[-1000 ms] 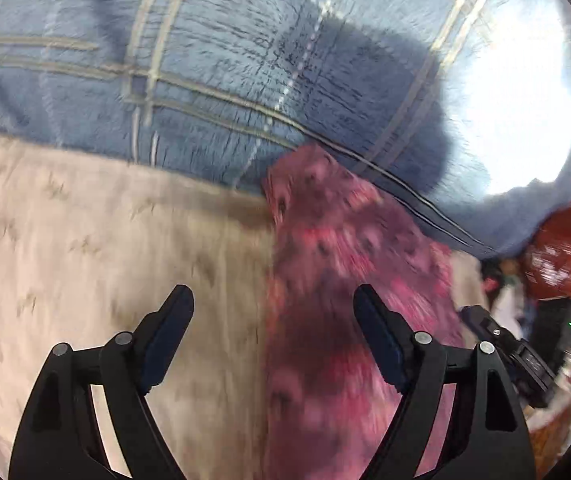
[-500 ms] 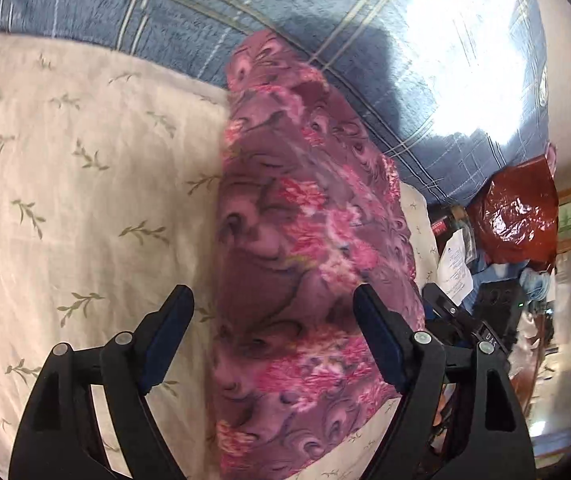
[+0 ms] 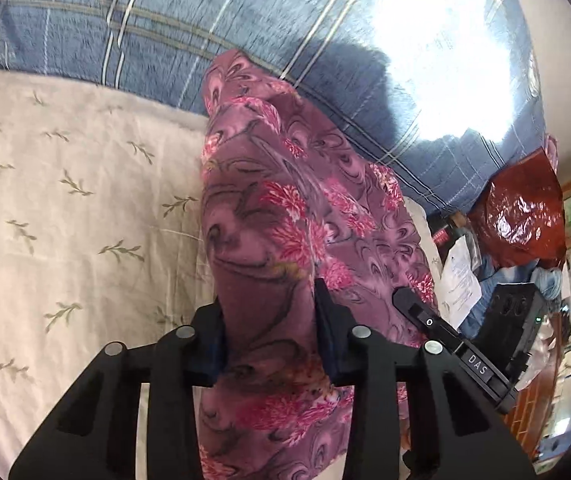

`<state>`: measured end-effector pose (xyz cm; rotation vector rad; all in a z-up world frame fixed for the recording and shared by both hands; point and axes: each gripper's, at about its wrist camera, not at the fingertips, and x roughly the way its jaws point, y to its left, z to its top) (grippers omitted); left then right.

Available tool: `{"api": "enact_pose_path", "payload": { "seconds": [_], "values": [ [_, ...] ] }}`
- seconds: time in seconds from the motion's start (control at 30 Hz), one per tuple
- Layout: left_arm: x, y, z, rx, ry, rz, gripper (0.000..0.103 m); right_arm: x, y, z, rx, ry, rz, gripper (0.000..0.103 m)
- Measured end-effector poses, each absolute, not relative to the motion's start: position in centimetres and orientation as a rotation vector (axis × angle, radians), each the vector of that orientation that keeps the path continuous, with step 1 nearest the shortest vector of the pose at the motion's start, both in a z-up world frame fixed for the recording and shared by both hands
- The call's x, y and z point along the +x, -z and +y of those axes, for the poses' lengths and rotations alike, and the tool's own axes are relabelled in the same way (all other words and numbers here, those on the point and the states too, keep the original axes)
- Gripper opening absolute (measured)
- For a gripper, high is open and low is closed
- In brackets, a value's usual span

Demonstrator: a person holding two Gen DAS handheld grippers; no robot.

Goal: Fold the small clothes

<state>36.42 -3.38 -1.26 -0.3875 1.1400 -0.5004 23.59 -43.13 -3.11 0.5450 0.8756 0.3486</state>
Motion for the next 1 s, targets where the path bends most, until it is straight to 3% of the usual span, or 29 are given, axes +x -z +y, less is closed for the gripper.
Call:
{"api": "enact_pose_path", "payload": {
  "seconds": [0.43, 0.63, 0.77, 0.87, 1.0],
  "values": [
    [26.2, -3.9, 8.0, -0.355, 0.475, 1.038, 0.034, 14.6, -2.2, -34.4, 0.449, -0.455, 0.823, 0.025],
    [20.0, -2.2, 14.1, -0.385, 0.423, 1.046, 0.034, 9.2, -0.8, -28.5, 0.446, -0.542, 0.858, 0.025],
    [17.4, 1.9, 16.7, -0.364, 0.379, 1.107, 0.039, 7.2, 2.5, -25.7, 0.398, -0.562, 0.943, 0.027],
    [17.3, 4.5, 18.2, -0.426, 0.387, 1.161, 0.045, 7.2, 4.6, -24.8, 0.37, -0.529, 1.01, 0.038],
    [17.3, 1.7, 19.9, -0.412, 0.415, 1.084, 0.045, 7.7, 2.8, -26.8, 0.438, -0.499, 0.998, 0.04]
  ]
}}
